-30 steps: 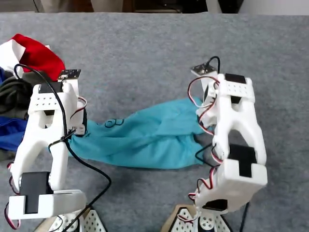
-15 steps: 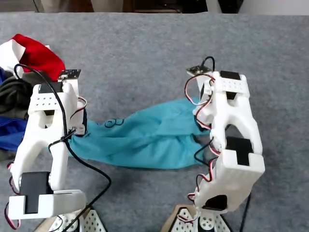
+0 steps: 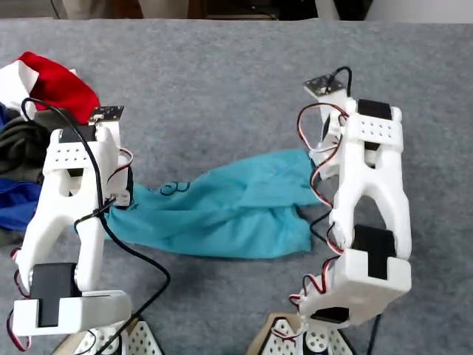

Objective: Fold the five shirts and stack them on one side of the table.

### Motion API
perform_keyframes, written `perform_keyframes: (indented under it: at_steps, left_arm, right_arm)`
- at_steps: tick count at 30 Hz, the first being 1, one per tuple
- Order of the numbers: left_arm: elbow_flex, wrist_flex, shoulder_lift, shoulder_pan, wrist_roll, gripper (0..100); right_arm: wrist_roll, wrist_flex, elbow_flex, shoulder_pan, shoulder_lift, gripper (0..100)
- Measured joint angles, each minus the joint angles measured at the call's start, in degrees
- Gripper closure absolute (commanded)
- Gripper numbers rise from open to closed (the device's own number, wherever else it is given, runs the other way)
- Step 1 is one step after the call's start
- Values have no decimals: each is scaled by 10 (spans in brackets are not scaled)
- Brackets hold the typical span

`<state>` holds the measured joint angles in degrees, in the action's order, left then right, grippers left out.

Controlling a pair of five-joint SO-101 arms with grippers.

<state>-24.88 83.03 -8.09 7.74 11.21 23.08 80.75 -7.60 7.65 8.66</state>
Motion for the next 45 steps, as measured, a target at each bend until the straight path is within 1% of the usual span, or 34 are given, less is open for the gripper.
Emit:
perform_keyframes:
  at_steps: [3,7,10,18,28,33,45]
  left_arm:
    - [0,0,0,0,0,980]
    - [0,0,0,0,0,980]
    - [0,0,0,0,0,980]
    - [0,0,0,0,0,980]
    - [0,0,0,0,0,980]
    - [0,0,0,0,0,980]
    - [0,0,0,0,0,980]
  right_arm:
    - [0,16,0,-4,0,963]
    - [0,18,-11,-19,17,911]
    - [-14,4,-11,-18,43,909]
    - [-16,-12,-12,-18,104,908]
    - [-16,-12,-14,-18,111,906]
    - [-16,-12,-14,-18,111,864]
    - [-14,-12,-27,-18,111,864]
